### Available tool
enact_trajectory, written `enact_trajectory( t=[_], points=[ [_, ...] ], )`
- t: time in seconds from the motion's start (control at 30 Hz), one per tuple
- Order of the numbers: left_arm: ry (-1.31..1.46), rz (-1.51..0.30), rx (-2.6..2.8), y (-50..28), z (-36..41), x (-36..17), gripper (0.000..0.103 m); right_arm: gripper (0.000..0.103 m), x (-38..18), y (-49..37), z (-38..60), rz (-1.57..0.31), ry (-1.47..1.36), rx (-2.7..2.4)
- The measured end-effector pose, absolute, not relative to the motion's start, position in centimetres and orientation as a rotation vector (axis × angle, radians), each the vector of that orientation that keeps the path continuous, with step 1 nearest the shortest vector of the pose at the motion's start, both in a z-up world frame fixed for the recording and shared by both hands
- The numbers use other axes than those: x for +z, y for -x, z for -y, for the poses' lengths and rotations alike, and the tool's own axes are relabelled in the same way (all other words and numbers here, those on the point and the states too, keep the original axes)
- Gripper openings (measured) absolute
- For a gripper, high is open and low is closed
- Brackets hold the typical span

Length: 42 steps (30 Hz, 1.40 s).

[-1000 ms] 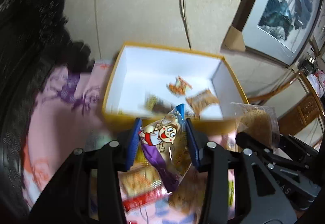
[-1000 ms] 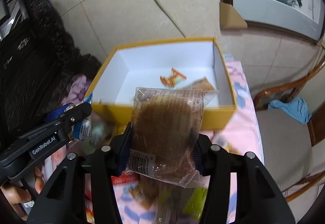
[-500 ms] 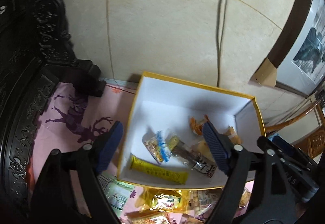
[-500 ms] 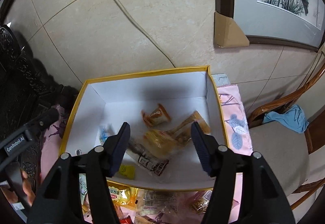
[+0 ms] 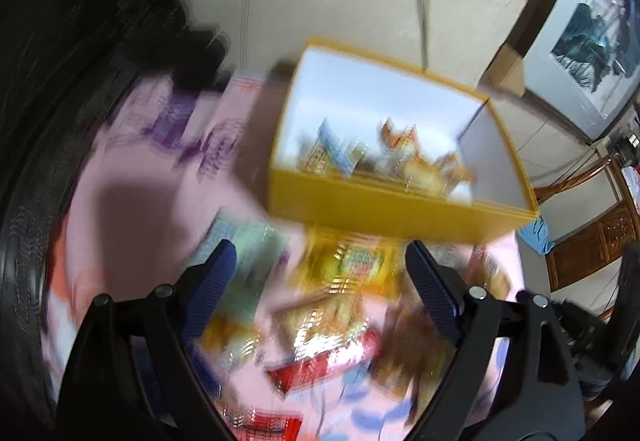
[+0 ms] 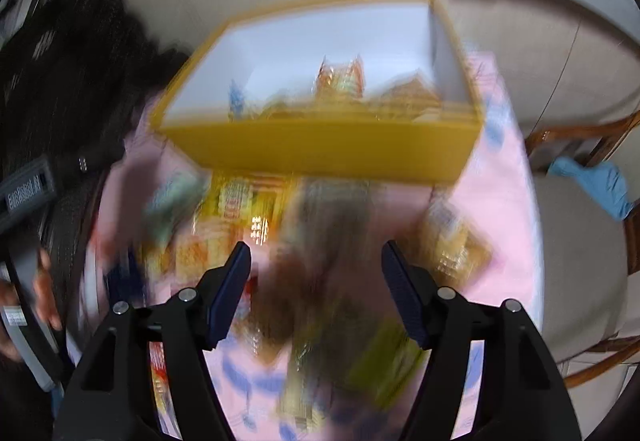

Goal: Organize snacks
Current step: 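Grasp the rice cracker stick with the right tool while the left tool grasps the red-and-yellow bag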

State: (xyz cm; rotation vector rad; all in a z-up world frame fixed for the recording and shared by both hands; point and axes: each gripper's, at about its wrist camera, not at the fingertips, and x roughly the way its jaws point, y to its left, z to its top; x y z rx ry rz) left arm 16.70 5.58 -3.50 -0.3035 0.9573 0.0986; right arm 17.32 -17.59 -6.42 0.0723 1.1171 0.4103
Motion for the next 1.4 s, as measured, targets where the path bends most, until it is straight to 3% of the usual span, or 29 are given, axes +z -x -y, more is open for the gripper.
enact_trajectory(
  t=[0.2,0.43,0.47,0.6,1.4],
  points=[
    [0.302,-1.044,0.074,-9.3,-5.8,-6.8,0.088,0.068,-11.3,-9.3,17.6,-1.258,-0.114,0.406],
    [0.259,-1.087,0.098,-4.4,-7.5,-7.4,0.088,0.067,-14.2,-8.1,16.7,-1.27,-0.139,0.387],
    [0.259,-1.09,0.11,-4.1,-7.9,-7.4,0.088,0.063,-14.7,-8.2,16.7,-1.271,-0.147,0.378],
    [0.229,-1.1,0.134,-3.0,-8.4,-7.6,0.088,0.032,-15.5,-8.8,15.8,-1.236,-0.121,0.35],
    [0.075,-1.371,0.032,-1.2,-3.5,-16.9,0.088,0.031,-15.7,-6.3,15.7,-1.248,-0.127,0.363]
  ],
)
